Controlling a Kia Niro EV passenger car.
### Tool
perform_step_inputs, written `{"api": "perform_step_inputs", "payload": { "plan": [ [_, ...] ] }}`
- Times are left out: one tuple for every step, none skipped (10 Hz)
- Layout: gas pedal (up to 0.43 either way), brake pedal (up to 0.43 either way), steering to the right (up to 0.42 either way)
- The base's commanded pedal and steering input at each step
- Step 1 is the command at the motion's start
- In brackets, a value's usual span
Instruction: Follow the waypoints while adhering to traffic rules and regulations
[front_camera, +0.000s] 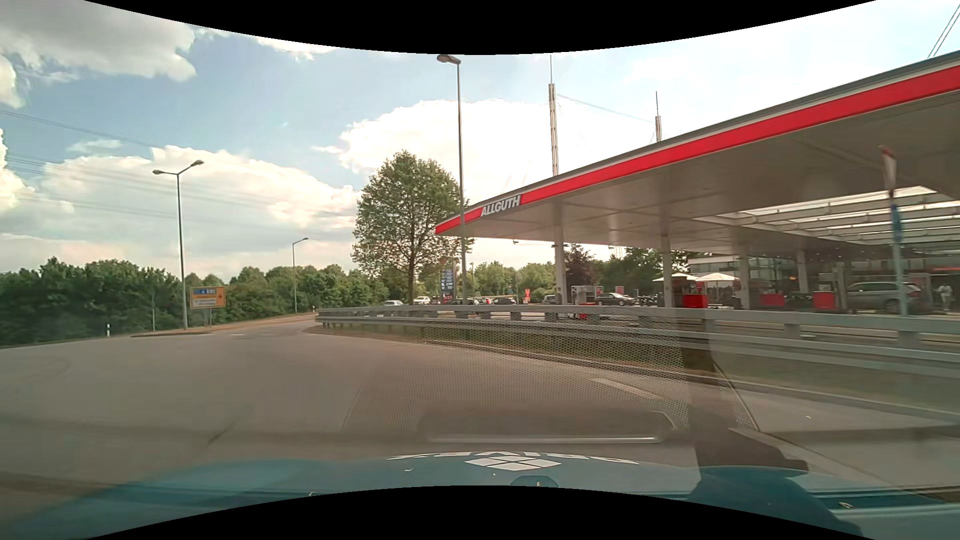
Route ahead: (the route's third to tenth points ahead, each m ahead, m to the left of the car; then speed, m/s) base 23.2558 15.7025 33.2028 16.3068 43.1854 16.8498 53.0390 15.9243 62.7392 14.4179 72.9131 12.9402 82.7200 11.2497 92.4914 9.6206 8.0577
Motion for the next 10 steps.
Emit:
{"api": "perform_step_inputs", "payload": {
  "plan": [
    [0.157,0.000,-0.185],
    [0.157,0.000,-0.186],
    [0.157,0.000,-0.186],
    [0.157,0.000,-0.186],
    [0.157,0.000,-0.191],
    [0.157,0.000,-0.198],
    [0.157,0.000,-0.200],
    [0.157,0.000,-0.201],
    [0.157,0.000,-0.203],
    [0.157,0.000,-0.204]
  ]
}}
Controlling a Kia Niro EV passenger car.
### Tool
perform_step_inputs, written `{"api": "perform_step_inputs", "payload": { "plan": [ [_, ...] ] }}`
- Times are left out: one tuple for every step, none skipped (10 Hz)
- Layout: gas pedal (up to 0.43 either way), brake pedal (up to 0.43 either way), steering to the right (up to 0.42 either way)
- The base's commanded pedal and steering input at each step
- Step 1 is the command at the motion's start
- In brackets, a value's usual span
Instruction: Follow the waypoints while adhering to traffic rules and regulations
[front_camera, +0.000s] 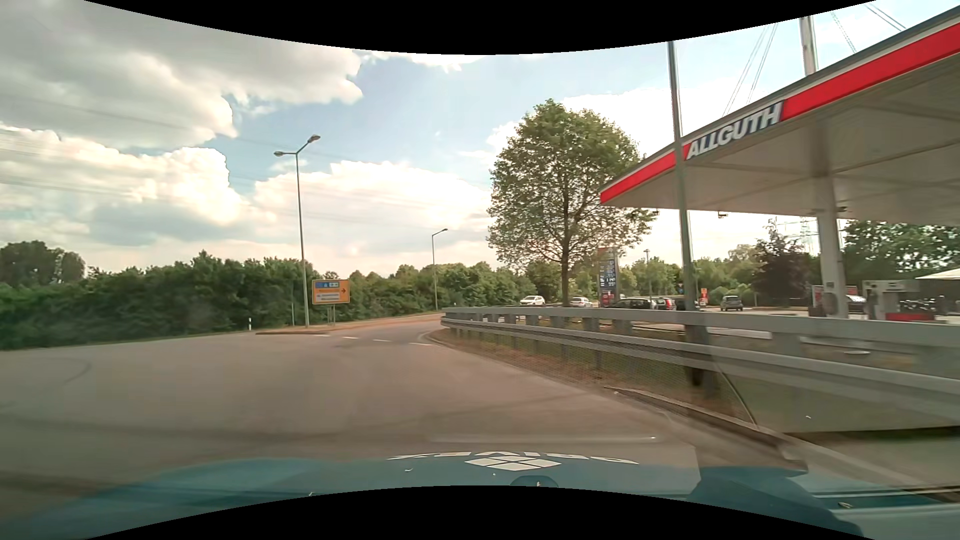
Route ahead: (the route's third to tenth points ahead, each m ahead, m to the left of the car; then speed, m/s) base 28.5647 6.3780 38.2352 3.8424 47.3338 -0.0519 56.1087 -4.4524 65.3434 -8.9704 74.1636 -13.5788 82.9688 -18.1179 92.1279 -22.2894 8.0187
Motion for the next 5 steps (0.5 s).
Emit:
{"api": "perform_step_inputs", "payload": {
  "plan": [
    [0.157,0.000,-0.204],
    [0.150,0.000,-0.201],
    [0.150,0.000,-0.198],
    [0.150,0.000,-0.191],
    [0.150,0.000,-0.187]
  ]
}}
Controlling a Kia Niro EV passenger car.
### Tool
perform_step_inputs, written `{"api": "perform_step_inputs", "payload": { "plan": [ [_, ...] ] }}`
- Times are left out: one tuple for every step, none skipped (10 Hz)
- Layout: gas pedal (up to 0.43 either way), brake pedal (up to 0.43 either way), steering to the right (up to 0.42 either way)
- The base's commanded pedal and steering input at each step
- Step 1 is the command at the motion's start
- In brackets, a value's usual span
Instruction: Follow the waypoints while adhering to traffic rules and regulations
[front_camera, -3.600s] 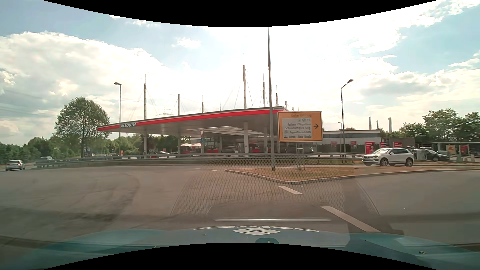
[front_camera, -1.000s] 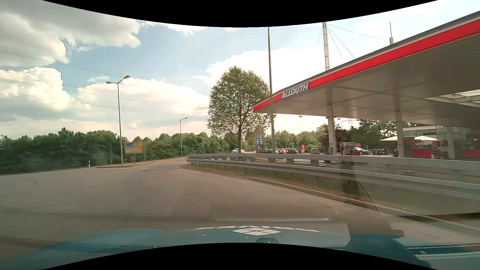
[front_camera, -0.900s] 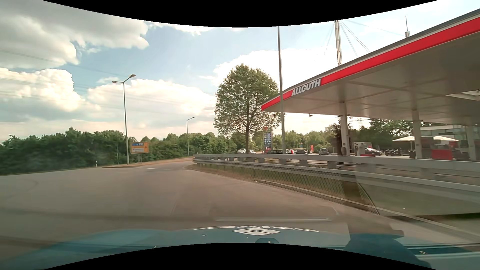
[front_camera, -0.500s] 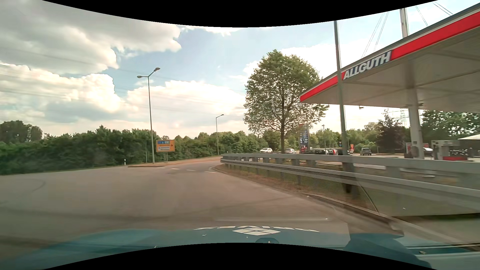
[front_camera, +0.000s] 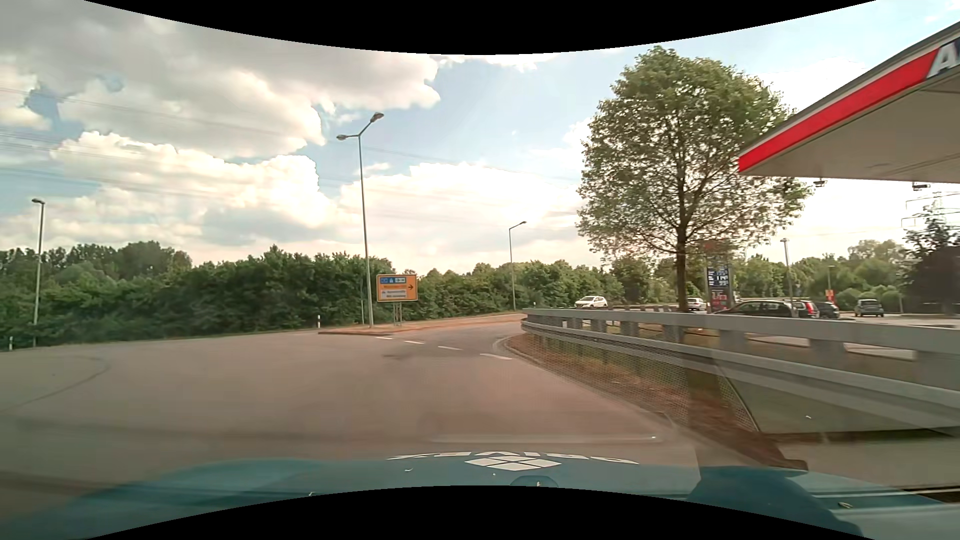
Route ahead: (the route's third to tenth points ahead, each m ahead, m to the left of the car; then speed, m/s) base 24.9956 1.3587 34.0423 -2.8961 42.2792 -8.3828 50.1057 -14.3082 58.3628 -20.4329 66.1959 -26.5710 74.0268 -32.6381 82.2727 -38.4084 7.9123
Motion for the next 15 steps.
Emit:
{"api": "perform_step_inputs", "payload": {
  "plan": [
    [0.150,0.000,-0.186],
    [0.138,0.000,-0.176],
    [0.138,0.000,-0.167],
    [0.138,0.000,-0.160],
    [0.138,0.000,-0.145],
    [0.138,0.000,-0.118],
    [0.138,0.000,-0.083],
    [0.138,0.000,-0.050],
    [0.138,0.000,-0.031],
    [0.138,0.000,0.000],
    [0.138,0.000,0.030],
    [0.138,0.000,0.056],
    [0.150,0.000,0.092],
    [0.150,0.000,0.118],
    [0.150,0.000,0.147]
  ]
}}
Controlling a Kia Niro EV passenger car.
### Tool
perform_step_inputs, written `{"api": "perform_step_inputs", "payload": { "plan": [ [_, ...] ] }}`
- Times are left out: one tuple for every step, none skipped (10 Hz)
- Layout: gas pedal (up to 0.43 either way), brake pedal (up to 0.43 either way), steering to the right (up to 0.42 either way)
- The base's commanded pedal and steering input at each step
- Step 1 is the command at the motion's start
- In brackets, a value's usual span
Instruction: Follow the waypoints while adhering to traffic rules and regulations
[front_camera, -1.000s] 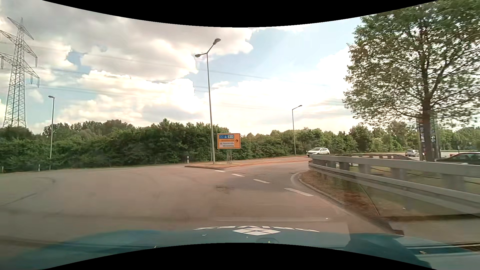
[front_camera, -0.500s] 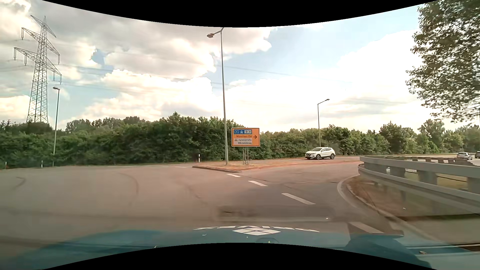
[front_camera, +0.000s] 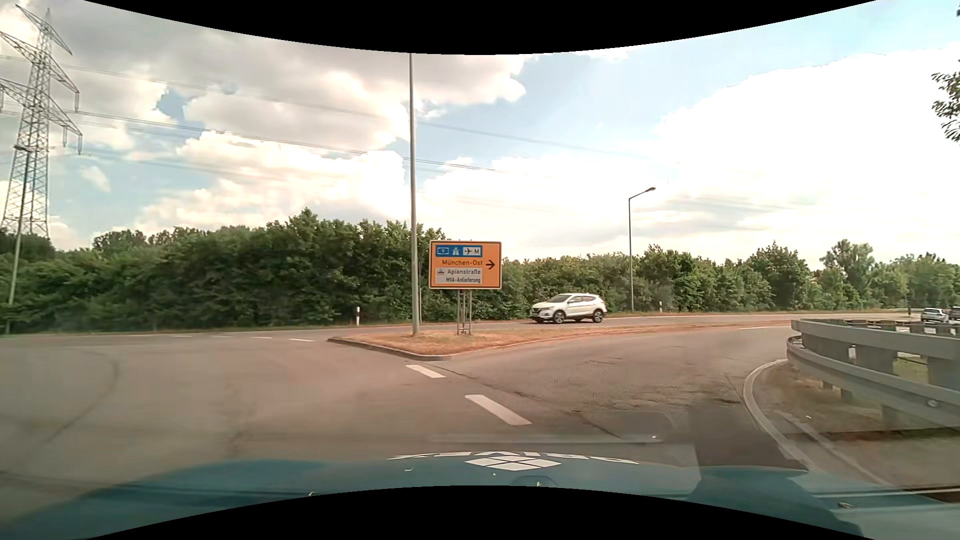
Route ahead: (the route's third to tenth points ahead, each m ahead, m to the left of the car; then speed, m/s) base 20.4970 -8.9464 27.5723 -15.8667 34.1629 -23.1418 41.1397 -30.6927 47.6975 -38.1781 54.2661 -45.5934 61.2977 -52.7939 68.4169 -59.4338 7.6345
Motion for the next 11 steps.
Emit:
{"api": "perform_step_inputs", "payload": {
  "plan": [
    [0.157,0.000,0.169],
    [0.189,0.000,0.187],
    [0.197,0.000,0.209],
    [0.197,0.000,0.221],
    [0.197,0.000,0.221],
    [0.209,0.000,0.220],
    [0.220,0.000,0.220],
    [0.220,0.000,0.220],
    [0.240,0.000,0.215],
    [0.240,0.000,0.208],
    [0.240,0.000,0.205]
  ]
}}
